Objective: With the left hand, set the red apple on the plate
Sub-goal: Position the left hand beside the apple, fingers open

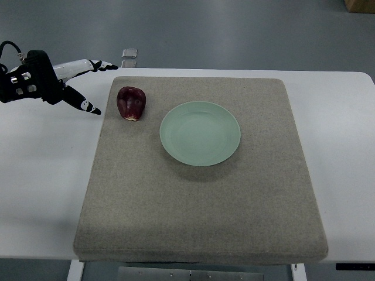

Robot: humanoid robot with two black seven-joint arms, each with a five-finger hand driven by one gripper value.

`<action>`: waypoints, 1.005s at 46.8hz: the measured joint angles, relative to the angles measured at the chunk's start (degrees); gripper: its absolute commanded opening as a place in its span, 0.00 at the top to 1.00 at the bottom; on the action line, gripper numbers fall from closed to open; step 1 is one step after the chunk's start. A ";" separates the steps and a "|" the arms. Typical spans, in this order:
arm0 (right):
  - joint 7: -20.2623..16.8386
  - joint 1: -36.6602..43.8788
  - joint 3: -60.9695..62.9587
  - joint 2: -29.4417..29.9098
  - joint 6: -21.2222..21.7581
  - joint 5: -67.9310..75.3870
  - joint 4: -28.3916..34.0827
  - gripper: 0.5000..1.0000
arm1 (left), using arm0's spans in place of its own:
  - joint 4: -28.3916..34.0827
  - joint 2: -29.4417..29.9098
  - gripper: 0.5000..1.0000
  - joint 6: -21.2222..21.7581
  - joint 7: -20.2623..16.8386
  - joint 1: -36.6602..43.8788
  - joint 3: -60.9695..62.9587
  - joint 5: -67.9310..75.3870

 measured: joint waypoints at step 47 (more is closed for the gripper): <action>0.00 0.00 0.00 0.00 0.00 0.01 0.00 0.14 | 0.71 -1.49 0.03 0.60 0.00 -1.10 0.79 2.41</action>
